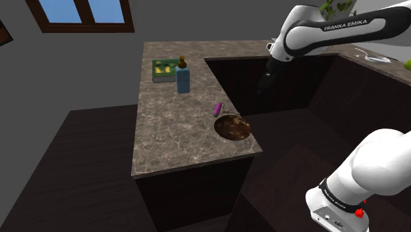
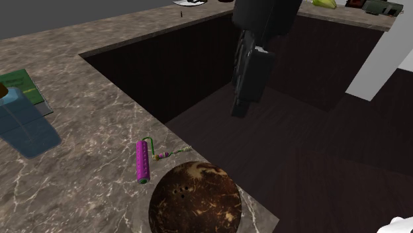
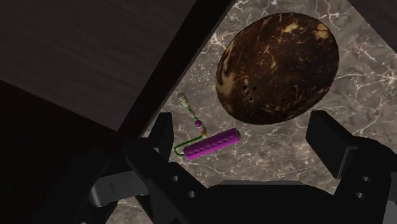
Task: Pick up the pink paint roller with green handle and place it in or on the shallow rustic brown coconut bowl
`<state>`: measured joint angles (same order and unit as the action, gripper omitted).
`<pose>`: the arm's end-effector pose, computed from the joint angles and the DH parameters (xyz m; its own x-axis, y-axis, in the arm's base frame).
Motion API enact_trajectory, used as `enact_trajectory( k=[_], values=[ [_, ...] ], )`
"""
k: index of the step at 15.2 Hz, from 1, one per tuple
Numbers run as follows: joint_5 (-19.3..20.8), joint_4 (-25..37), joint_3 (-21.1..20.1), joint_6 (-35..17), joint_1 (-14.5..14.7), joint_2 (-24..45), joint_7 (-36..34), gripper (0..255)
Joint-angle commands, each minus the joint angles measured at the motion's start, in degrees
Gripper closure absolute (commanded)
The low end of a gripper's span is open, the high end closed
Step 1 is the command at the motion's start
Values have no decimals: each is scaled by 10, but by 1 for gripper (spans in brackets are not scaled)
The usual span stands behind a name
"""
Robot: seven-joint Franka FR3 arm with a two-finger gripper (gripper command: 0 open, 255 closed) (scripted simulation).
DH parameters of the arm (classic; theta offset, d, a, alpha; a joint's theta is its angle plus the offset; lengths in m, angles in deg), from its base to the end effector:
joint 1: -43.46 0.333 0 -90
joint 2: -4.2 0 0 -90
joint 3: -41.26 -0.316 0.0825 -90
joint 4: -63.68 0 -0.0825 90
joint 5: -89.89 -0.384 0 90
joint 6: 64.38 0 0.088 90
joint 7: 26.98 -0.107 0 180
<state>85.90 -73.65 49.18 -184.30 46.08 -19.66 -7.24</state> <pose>0.4309 -0.0397 0.4802 0.9655 0.2197 0.1397 0.2318 -0.9698 -0.0766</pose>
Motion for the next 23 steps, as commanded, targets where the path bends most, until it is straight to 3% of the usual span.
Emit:
enact_trajectory(
  k=[1, 9, 17, 23],
  values=[
    [-3, 5, 5, -37, 7, 40, 24, 0],
    [-35, 54, 17, -157, 29, 210, 125, 0],
    [-78, 153, 1, -237, 28, 387, 223, 0],
    [-92, 168, -9, -271, 24, 436, 239, 0]
  ],
)
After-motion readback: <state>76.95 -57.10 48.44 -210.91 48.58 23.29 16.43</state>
